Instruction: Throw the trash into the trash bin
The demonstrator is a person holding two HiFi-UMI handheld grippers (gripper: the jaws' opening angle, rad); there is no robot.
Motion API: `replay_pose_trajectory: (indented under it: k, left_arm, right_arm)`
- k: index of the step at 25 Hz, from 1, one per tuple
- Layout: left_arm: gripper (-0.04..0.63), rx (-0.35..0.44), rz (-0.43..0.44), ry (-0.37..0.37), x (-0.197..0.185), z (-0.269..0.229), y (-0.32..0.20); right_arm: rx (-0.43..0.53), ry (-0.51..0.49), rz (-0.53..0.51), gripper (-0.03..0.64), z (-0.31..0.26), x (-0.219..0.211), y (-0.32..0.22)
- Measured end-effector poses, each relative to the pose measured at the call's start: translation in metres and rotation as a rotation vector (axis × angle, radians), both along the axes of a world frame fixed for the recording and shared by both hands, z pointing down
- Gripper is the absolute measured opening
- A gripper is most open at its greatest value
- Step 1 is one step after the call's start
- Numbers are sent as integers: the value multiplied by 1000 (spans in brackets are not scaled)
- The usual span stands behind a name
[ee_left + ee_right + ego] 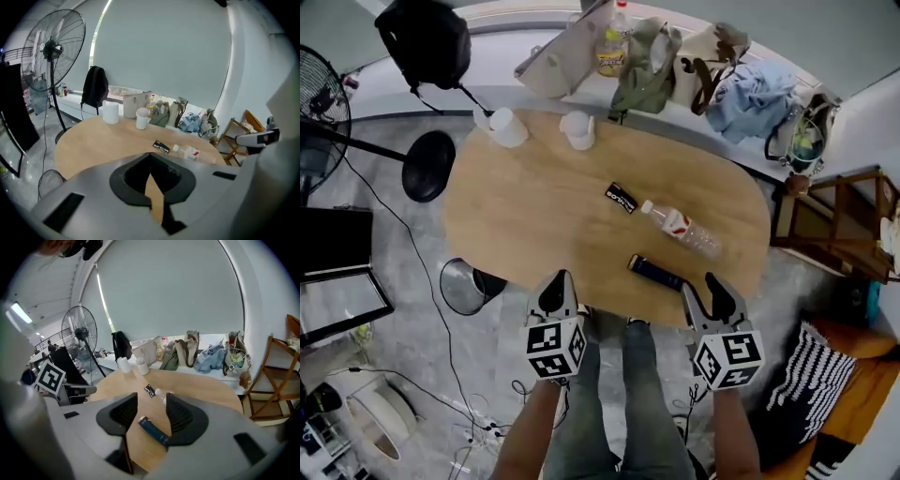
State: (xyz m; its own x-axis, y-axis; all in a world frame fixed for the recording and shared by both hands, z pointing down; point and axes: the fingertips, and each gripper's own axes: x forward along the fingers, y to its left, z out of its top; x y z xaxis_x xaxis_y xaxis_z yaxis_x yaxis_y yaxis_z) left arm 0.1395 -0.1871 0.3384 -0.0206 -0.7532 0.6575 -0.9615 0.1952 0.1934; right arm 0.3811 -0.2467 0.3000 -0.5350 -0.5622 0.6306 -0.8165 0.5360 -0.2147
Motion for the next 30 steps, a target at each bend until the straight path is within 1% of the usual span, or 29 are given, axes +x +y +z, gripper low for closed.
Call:
replay_pose_trajectory:
  k: [5, 8, 11, 20, 26, 30]
  left_arm:
    - [9, -39, -46, 9, 1, 54, 23]
    - [9, -64, -65, 1, 1, 76, 34]
    - [9, -79, -73, -1, 2, 93, 42]
    - [9, -99, -107, -5, 2, 124, 56]
    - [9, -107, -157, 4, -5, 130, 62]
    - [9, -107, -180, 6, -11, 131, 64]
  right_arm:
    - [-46, 62, -146, 198, 64, -7, 13]
    - [-63, 103, -236, 198, 93, -9, 17]
    - [-78, 137, -299, 198, 117, -11, 19]
    - [-104, 261, -516, 202, 173, -23, 30]
    - [-139, 294, -637, 216, 189, -42, 36]
    - [-140, 322, -690, 219, 197, -51, 36]
